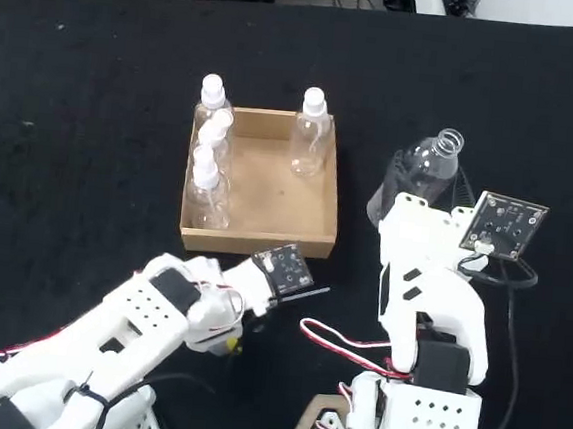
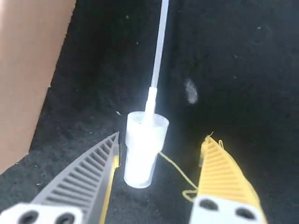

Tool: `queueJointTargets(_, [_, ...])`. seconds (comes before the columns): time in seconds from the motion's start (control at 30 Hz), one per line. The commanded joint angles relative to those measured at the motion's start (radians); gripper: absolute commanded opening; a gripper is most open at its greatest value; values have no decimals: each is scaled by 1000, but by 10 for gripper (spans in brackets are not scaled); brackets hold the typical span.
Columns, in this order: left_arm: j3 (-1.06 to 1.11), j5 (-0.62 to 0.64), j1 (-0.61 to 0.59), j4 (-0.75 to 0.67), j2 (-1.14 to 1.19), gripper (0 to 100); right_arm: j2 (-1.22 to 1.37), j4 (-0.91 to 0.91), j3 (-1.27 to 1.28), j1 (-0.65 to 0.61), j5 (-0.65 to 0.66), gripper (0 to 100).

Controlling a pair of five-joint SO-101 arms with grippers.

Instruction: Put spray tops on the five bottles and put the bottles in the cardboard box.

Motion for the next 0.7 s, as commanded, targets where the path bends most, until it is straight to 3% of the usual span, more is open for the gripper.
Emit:
queueJointTargets(0.0, [19, -8, 10, -58, -2, 198, -24, -34, -16, 21, -6, 11])
queueJointTargets(0.27, [28, -8, 18, -61, -2, 198, -24, -34, -15, 21, -6, 11])
queueJointTargets(0.47, [50, -8, 19, -61, -9, 69, -24, -34, -15, 23, -6, 11])
queueJointTargets(0.67, [56, -8, 19, -60, -12, 77, -24, -34, -13, 20, -6, 11])
